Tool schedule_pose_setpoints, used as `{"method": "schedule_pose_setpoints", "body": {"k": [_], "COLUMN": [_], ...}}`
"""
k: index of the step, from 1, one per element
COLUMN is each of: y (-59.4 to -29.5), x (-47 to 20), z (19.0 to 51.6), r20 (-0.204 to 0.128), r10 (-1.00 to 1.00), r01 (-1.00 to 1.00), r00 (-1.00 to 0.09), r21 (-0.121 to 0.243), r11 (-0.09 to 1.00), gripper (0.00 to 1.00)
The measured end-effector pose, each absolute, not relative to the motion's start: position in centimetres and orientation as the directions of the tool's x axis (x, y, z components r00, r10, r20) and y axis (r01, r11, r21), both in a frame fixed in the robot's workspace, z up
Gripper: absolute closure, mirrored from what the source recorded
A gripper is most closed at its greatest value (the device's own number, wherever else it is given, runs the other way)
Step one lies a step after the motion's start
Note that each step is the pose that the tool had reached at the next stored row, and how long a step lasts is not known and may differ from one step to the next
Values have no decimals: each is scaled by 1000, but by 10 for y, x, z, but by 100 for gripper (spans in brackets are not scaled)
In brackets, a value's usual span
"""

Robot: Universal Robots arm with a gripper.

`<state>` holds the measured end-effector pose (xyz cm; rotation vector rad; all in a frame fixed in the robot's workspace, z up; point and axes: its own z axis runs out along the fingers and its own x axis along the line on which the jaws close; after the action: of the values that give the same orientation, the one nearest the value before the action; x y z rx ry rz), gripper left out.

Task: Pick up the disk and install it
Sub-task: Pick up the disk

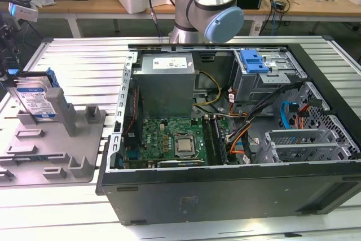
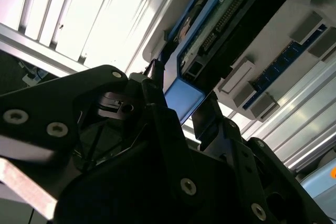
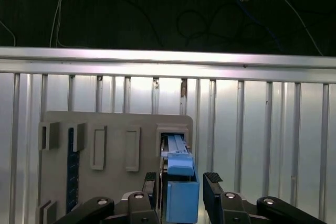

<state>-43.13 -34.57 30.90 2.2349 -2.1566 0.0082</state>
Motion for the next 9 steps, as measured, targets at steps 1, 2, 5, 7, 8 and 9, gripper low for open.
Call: {"method": "schedule_pose_setpoints", "body": {"k": [1, 2, 5, 7, 8, 9], "y": [-346, -346, -347, -348, -348, -348], "x": [-431, -431, -431, -431, -431, -431], "z": [309, 309, 306, 304, 304, 303], "r20": [28, 28, 24, 22, 22, 22], "r10": [-999, -999, -999, -999, -999, -999], "r01": [-999, -999, -999, -999, -999, -999], "r00": [36, 36, 36, 36, 36, 36], "r21": [22, 22, 22, 22, 22, 22], "r11": [-35, -35, -35, -35, -35, -35], "gripper": [52, 52, 52, 52, 52, 52]}}
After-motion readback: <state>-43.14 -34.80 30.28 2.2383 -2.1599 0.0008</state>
